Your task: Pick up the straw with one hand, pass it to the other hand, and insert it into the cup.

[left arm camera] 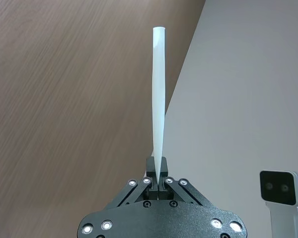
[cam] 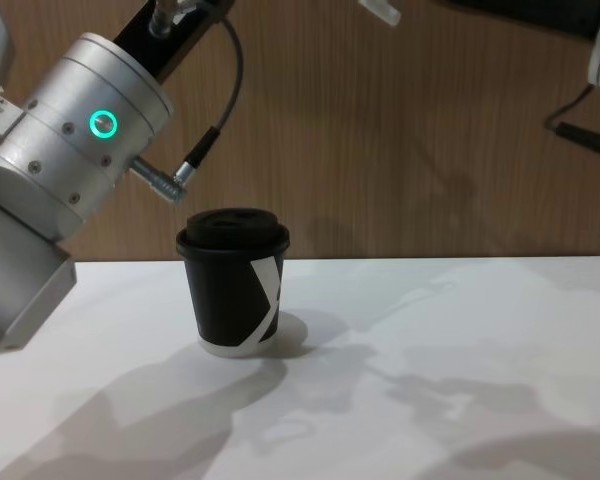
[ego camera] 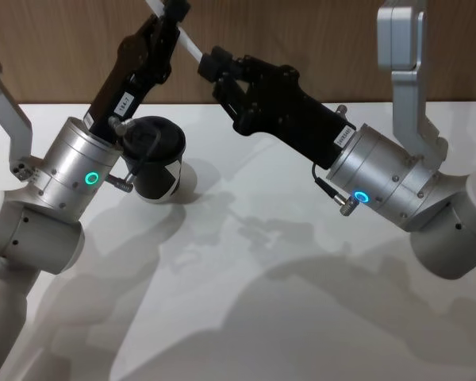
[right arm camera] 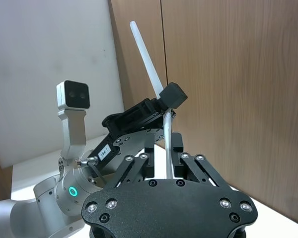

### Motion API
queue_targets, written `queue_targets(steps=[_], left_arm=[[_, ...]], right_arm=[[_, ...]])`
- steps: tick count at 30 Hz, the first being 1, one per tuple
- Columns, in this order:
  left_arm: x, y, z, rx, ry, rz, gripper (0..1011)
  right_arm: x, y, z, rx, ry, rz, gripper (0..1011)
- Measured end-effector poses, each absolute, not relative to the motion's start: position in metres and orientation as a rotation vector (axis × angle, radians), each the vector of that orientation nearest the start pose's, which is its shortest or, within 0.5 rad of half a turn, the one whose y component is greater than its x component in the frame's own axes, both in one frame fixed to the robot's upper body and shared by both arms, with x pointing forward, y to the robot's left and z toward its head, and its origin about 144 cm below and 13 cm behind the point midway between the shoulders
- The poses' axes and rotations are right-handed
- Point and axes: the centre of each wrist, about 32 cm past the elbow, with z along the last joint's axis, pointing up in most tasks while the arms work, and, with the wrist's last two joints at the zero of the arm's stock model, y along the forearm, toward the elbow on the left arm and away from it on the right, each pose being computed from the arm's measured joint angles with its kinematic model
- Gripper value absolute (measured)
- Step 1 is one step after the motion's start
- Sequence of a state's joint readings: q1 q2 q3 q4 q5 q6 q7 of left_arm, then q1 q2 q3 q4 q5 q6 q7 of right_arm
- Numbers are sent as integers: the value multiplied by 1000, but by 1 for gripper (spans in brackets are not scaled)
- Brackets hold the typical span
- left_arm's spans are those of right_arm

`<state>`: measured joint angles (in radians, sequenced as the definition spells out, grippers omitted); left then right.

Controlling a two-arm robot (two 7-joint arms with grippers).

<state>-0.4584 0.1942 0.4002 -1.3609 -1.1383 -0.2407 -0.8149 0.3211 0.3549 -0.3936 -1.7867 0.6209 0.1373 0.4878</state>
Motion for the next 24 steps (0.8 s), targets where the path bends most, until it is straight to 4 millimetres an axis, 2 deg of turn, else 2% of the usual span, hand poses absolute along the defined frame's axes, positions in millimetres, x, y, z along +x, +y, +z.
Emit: queue_targets(steps=[1,3,4,7,8,10,11,13,14,15,24], left_arm=[[564,177,1230,-881,103,421,3],[564,178,1231,-875,101,426,3],[564,178,1231,-873,100,427,3],[564,179,1232,-863,95,436,4],[563,179,1232,-855,89,444,4],[562,181,1233,-846,83,453,4],[561,182,1234,-835,74,466,4],[560,184,1235,-822,64,480,4],[559,186,1236,-810,53,493,3],[559,187,1237,-803,49,500,4],[550,205,1250,-707,-39,591,3]], right_arm=[[496,-191,1288,262,-57,-571,211],[496,-191,1288,262,-57,-571,247],[496,-191,1288,262,-57,-570,306],[496,-191,1288,262,-57,-570,364],[496,-191,1288,262,-57,-570,424],[496,-191,1288,262,-57,-570,483],[496,-191,1288,262,-57,-570,483],[496,-191,1288,262,-57,-570,576],[496,-191,1288,262,-57,-570,576],[496,-191,1288,262,-57,-570,645],[496,-191,1288,262,-57,-570,898]])
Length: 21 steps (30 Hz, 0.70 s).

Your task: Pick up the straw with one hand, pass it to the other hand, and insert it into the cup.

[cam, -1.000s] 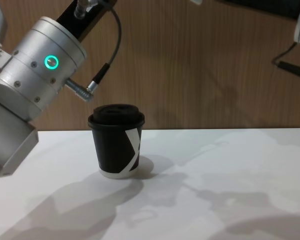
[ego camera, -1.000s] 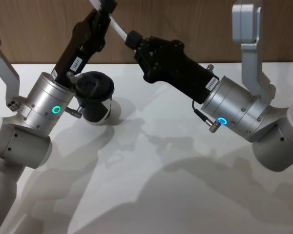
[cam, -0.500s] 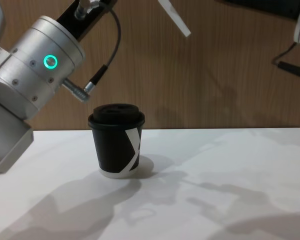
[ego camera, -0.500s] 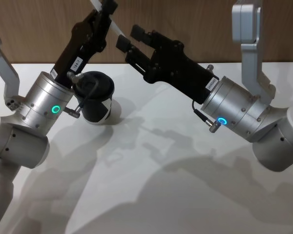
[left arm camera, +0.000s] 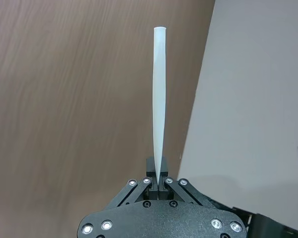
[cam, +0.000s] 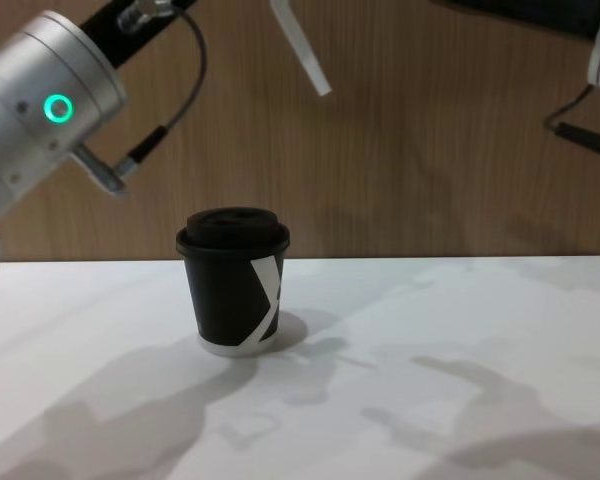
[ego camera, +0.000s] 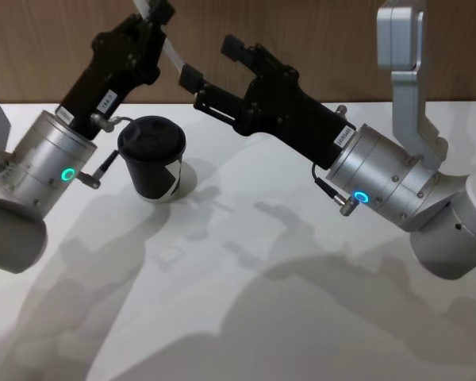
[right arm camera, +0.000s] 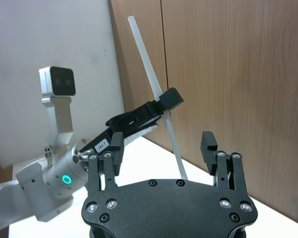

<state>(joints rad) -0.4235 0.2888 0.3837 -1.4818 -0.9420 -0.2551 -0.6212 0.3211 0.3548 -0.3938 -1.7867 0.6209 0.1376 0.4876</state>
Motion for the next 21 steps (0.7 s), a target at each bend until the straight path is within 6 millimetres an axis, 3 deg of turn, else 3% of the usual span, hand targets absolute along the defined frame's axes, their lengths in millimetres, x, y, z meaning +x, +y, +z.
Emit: queue_targets(steps=[4,21], left_arm=[[546,213,1257,-665,-74,623,3],[538,234,1277,-533,-150,705,3]], right_arm=[[496,-191,1288,262,-57,-571,998],[496,-191,1288,262,-57,-571,1001]])
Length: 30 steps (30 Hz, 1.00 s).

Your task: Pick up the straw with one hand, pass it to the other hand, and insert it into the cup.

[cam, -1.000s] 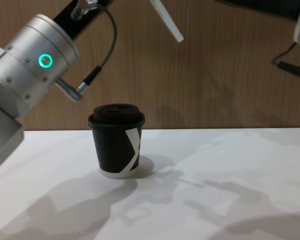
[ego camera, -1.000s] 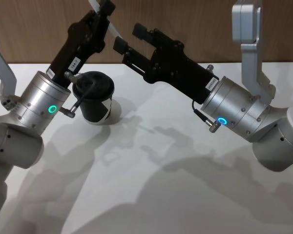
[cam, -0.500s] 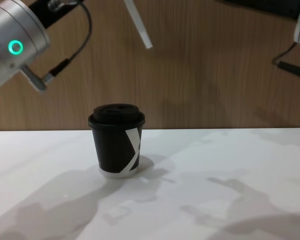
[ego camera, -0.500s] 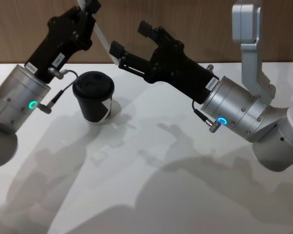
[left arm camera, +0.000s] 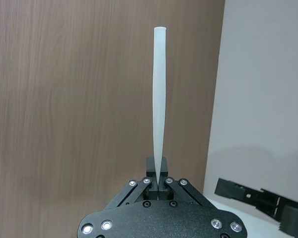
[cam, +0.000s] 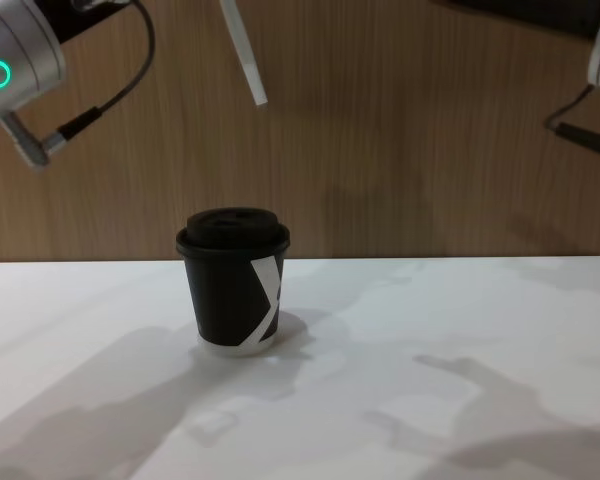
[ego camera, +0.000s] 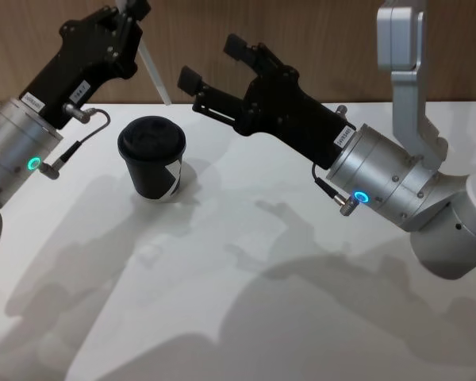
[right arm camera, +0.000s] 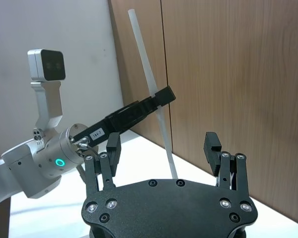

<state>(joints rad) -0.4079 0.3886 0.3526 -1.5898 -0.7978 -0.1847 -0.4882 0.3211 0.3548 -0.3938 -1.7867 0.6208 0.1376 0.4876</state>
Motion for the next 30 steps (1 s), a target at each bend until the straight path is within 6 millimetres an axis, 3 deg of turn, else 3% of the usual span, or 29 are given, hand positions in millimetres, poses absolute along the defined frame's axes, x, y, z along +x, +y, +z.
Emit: queue_targets(steps=[30], left_arm=[[549,230,1264,-388,-185,824,4]], right_arm=[[496,-191,1288,262,-57,-571,1001]])
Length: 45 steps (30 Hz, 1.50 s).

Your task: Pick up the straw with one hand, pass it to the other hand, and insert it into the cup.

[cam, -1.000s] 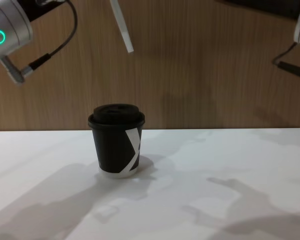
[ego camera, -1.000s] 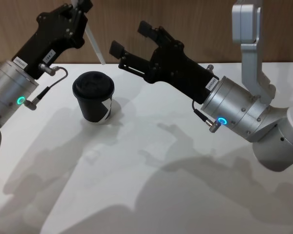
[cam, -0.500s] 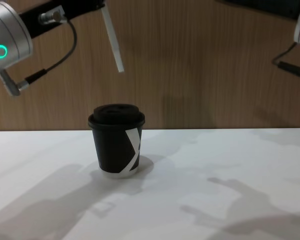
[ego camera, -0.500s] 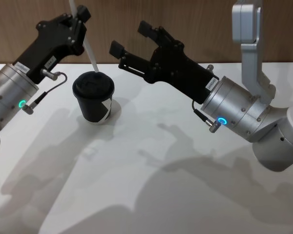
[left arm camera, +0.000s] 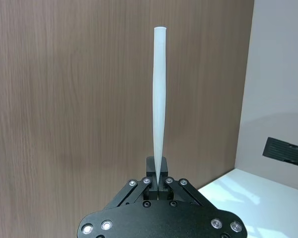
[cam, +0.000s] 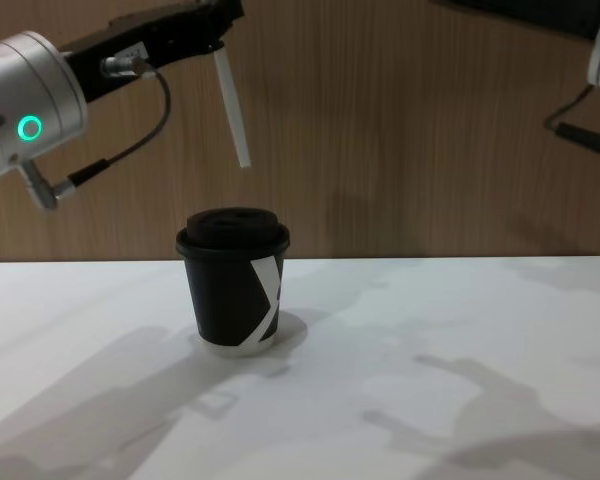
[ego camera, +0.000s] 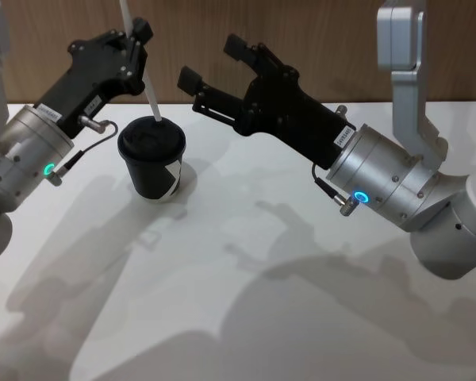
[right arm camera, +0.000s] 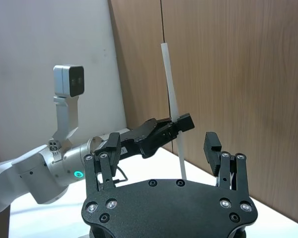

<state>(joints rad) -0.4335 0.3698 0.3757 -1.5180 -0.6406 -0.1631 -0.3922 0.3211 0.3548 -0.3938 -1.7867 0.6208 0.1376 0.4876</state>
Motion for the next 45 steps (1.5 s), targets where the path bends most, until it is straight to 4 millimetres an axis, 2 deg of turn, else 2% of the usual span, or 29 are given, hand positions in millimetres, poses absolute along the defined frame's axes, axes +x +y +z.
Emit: queue_targets(steps=[19,45], left_arm=[[562,217,1259,-312,-252,864,3],[565,206,1257,-215,-302,904,3]], right_arm=[[496,-191,1288,262,-57,-570,1001],[496,-191,1288,262,-57,-571,1001]])
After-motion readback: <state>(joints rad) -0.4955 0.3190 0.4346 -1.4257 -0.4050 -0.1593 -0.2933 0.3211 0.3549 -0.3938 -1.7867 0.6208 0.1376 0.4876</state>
